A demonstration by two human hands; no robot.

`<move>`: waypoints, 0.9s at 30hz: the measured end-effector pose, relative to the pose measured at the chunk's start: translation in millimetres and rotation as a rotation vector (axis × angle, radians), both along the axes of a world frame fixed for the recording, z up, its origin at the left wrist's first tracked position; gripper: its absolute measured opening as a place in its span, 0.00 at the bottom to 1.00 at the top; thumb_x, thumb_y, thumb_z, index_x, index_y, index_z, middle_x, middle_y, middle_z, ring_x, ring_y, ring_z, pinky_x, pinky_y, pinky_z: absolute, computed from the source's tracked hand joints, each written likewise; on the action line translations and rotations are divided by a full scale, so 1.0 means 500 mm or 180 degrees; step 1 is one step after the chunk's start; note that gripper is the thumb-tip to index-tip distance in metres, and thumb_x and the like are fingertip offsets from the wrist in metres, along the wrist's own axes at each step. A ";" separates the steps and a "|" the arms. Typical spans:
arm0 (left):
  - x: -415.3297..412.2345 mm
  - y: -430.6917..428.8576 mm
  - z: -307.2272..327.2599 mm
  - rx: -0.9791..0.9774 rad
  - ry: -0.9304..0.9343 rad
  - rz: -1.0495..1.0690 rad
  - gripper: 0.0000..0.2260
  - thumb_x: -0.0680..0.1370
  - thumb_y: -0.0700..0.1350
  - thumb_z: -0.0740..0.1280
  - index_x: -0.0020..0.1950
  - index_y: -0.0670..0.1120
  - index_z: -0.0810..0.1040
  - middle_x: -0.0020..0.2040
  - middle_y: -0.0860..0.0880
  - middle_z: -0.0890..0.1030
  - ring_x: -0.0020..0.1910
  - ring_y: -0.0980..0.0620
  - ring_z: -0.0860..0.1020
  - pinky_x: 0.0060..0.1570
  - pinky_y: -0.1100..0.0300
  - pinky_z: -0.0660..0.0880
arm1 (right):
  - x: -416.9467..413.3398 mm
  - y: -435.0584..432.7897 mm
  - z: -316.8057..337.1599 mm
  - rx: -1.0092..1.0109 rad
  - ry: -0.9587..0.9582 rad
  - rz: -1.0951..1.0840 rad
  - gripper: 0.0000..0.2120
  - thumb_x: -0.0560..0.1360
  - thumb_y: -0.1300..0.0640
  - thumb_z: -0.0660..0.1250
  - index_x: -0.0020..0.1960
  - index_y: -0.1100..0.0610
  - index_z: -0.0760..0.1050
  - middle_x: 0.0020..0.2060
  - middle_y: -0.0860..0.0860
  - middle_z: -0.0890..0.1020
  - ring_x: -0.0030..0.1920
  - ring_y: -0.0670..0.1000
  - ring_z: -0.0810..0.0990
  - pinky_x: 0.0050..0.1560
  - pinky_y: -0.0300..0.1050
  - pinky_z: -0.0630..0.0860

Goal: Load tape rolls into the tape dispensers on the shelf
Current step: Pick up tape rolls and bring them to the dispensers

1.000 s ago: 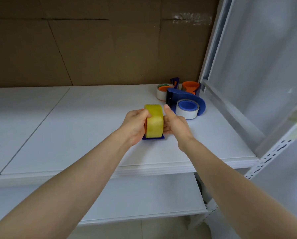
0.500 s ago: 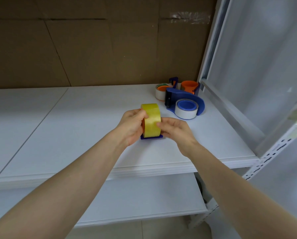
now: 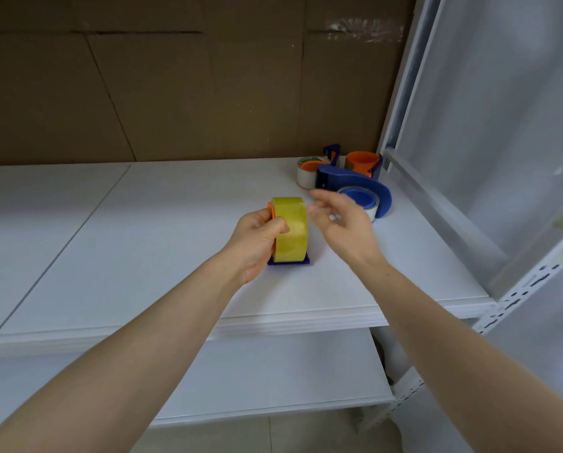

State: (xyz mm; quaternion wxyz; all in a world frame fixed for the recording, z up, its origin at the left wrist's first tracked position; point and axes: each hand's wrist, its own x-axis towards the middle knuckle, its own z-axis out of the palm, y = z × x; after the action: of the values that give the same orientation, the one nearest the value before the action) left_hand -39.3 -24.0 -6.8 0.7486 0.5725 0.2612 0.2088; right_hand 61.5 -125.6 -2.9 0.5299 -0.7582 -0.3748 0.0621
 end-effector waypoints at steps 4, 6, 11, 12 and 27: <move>-0.006 0.000 0.000 0.0018 -0.0093 -0.0068 0.14 0.75 0.30 0.57 0.50 0.42 0.78 0.50 0.40 0.77 0.44 0.48 0.77 0.37 0.63 0.78 | 0.019 0.020 0.045 -0.0757 -0.1221 0.0414 0.15 0.76 0.58 0.65 0.62 0.59 0.77 0.56 0.56 0.77 0.53 0.51 0.75 0.56 0.43 0.72; -0.007 0.001 -0.001 0.0066 -0.0093 -0.0081 0.14 0.75 0.29 0.57 0.51 0.41 0.78 0.50 0.40 0.77 0.43 0.48 0.76 0.37 0.64 0.78 | 0.024 0.025 0.062 -0.1041 -0.1378 0.0530 0.12 0.75 0.58 0.67 0.57 0.59 0.80 0.54 0.56 0.79 0.52 0.54 0.77 0.56 0.50 0.74; -0.015 0.002 -0.004 0.0155 -0.0051 -0.0113 0.14 0.75 0.29 0.58 0.55 0.40 0.77 0.49 0.42 0.79 0.42 0.50 0.78 0.36 0.66 0.78 | 0.015 0.034 0.088 -0.1399 -0.1831 0.0652 0.10 0.77 0.57 0.63 0.54 0.61 0.78 0.53 0.56 0.78 0.53 0.55 0.77 0.53 0.53 0.75; -0.017 0.001 -0.005 0.0231 -0.0009 -0.0129 0.14 0.74 0.29 0.60 0.56 0.40 0.77 0.49 0.43 0.79 0.42 0.51 0.78 0.36 0.66 0.77 | 0.011 0.035 0.088 -0.1532 -0.2014 0.0700 0.10 0.78 0.57 0.61 0.55 0.60 0.76 0.55 0.57 0.76 0.55 0.55 0.75 0.53 0.54 0.75; -0.034 -0.011 0.013 0.1181 0.0687 -0.0129 0.15 0.66 0.39 0.77 0.49 0.46 0.80 0.47 0.47 0.82 0.45 0.51 0.80 0.47 0.59 0.78 | 0.036 0.033 0.059 -0.2023 -0.0966 0.0019 0.11 0.76 0.63 0.59 0.54 0.59 0.77 0.50 0.57 0.82 0.52 0.58 0.81 0.53 0.55 0.78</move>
State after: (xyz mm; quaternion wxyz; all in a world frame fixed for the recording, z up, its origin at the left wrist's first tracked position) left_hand -56.2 -29.7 -0.5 0.6021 0.7247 0.2853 0.1758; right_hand 79.6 -109.1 26.6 0.2055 -0.8847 -0.4135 0.0637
